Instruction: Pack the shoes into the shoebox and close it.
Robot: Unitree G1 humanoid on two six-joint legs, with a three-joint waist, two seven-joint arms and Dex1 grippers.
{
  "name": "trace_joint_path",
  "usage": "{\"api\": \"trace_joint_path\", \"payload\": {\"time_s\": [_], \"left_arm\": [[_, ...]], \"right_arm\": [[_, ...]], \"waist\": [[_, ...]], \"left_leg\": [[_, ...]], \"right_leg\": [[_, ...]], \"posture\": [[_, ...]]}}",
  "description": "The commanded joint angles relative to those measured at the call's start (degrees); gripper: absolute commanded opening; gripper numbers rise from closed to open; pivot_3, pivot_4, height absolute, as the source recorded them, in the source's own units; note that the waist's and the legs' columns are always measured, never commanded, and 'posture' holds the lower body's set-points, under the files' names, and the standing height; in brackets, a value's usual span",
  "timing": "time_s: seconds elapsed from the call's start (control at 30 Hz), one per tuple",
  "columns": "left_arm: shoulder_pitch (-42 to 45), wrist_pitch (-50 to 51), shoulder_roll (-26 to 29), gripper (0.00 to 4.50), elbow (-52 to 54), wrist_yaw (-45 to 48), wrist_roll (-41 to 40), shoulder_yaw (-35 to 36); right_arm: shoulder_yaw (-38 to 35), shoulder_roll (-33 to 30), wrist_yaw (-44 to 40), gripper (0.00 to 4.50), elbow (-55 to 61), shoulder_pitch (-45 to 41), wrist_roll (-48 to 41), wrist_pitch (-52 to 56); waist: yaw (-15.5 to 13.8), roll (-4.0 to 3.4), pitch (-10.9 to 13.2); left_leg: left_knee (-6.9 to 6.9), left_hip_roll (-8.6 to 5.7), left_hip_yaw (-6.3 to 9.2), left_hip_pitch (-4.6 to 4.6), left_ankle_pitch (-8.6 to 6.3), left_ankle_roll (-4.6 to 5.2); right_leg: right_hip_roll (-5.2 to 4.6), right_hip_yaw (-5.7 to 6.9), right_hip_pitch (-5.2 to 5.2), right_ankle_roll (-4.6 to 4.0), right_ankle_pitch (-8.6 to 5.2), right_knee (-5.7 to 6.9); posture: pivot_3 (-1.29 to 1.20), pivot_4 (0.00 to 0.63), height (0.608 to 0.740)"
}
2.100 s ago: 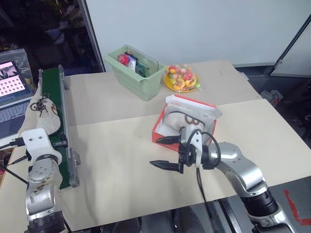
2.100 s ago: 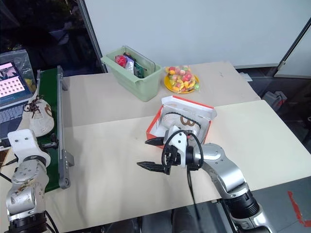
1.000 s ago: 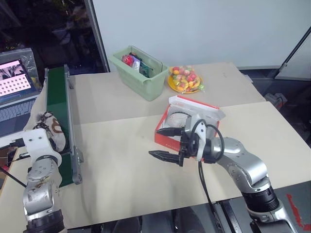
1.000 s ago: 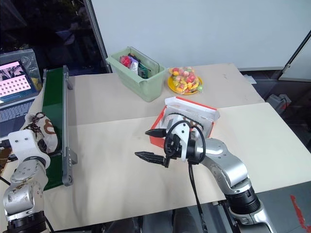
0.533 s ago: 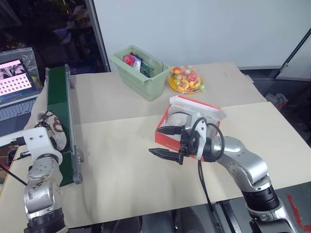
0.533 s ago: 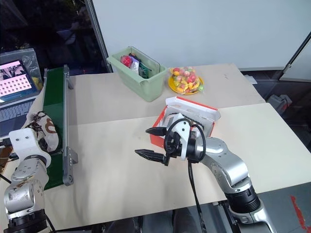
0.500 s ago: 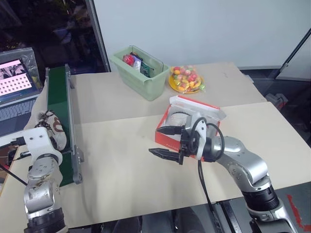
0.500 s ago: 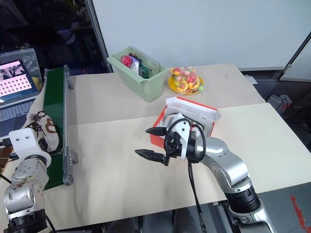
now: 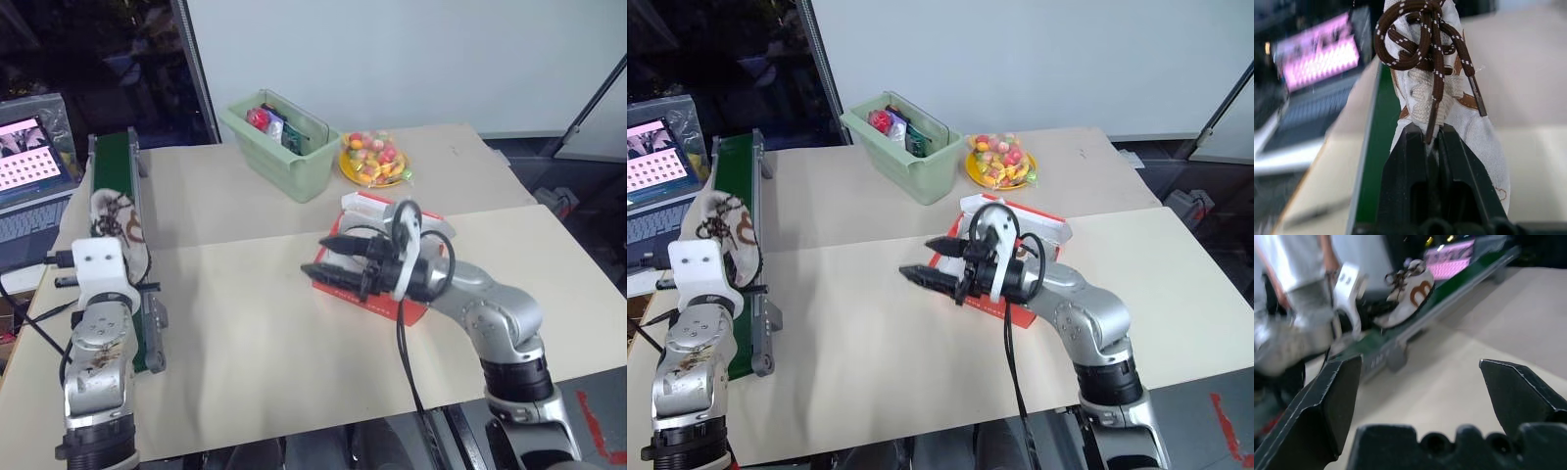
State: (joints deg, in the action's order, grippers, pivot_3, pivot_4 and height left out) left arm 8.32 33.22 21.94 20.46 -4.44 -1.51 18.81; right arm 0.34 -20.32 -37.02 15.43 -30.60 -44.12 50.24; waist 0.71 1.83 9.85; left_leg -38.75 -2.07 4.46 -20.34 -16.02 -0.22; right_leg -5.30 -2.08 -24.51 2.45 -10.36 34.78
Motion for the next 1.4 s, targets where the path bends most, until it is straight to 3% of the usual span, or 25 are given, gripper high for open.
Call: {"api": "trace_joint_path", "payload": {"time_s": [0.03, 0.27, 0.4, 0.6, 1.4], "left_arm": [[4.47, -0.13, -1.1, 0.03, 6.28, -0.47, 0.65, -2.18], [10.95, 5.44, -9.77, 0.03, 12.86, 7.88, -12.14, -10.7], [11.61, 9.66, -12.6, 0.03, 14.73, 11.69, -19.14, -12.43], [12.81, 12.02, -11.06, 0.03, 15.39, 14.38, -22.9, -12.99], [14.31, 12.05, -9.7, 0.03, 13.19, 13.92, -23.72, -13.86]], "right_arm": [[-4.67, 2.71, 6.08, 4.5, -3.94, -3.1, -4.12, 5.53], [-17.3, 12.84, 23.24, 4.5, -18.46, -12.86, -14.92, 15.8], [-20.97, 15.34, 28.04, 4.5, -23.33, -16.84, -17.64, 17.36], [-22.15, 15.47, 30.08, 4.5, -25.99, -18.18, -17.74, 17.78], [-23.67, 18.96, 33.55, 4.5, -26.94, -20.94, -19.77, 17.59]], "waist": [[-0.05, 0.0, 0.0], [0.05, 0.01, -0.01], [0.62, 0.0, -0.01], [1.05, -0.01, 0.0], [1.81, -0.02, 0.0]], "left_leg": [[0.03, 0.01, 0.0, -0.06, 0.0, 0.0], [-0.11, 0.0, -0.03, -0.76, 0.04, -0.06], [-0.05, 0.04, -0.05, -0.83, 0.01, 0.0], [-0.07, 0.06, -0.1, -0.88, 0.01, 0.01], [-0.11, 0.03, -0.11, -0.8, 0.02, 0.01]], "right_leg": [[0.01, 0.0, -0.07, 0.0, 0.0, 0.0], [-0.02, -0.09, -0.76, -0.1, 0.08, 0.2], [0.04, -0.08, -0.8, -0.1, 0.08, 0.27], [0.08, -0.08, -0.83, -0.1, 0.08, 0.29], [0.08, -0.11, -0.81, -0.09, 0.08, 0.28]], "posture": [[0.0, 0.15, 0.74], [0.0, 0.15, 0.74], [0.0, 0.15, 0.74], [0.0, 0.15, 0.74], [0.0, 0.15, 0.74]]}}
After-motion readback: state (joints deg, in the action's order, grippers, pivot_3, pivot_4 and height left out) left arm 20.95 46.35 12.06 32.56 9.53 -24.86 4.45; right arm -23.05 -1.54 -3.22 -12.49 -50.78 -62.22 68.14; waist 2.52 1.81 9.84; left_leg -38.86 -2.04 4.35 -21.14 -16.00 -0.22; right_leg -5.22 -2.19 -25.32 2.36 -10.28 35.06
